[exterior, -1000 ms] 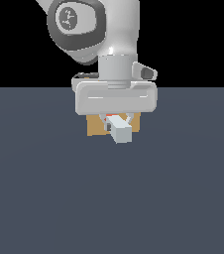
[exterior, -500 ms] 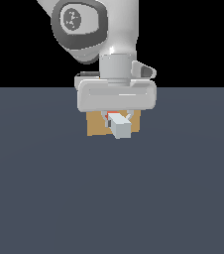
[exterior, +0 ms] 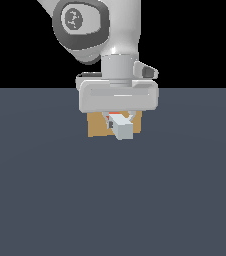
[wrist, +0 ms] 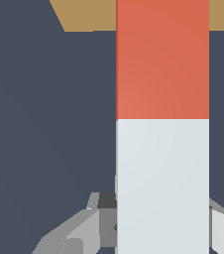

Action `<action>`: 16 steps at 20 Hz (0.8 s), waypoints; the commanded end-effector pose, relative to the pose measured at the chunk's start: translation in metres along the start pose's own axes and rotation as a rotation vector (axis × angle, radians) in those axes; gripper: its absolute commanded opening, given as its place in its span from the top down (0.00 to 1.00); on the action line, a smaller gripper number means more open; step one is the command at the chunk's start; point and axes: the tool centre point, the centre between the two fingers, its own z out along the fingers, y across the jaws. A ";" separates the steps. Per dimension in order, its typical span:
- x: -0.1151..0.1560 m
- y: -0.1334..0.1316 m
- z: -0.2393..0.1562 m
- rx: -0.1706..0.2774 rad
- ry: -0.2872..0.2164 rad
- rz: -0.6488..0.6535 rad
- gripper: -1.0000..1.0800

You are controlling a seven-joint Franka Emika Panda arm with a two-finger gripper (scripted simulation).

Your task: Insert the peg into the horizontal hole in a box.

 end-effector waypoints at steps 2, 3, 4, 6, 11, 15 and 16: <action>0.004 0.000 -0.001 -0.002 0.000 0.000 1.00; 0.006 0.000 -0.001 -0.002 0.000 0.000 1.00; 0.010 0.000 -0.001 -0.002 0.000 0.000 1.00; 0.020 0.000 -0.001 -0.002 0.000 0.000 1.00; 0.057 -0.001 -0.002 -0.003 0.000 0.000 1.00; 0.092 -0.001 -0.002 -0.004 0.000 0.000 1.00; 0.098 -0.001 -0.002 -0.004 0.000 0.000 1.00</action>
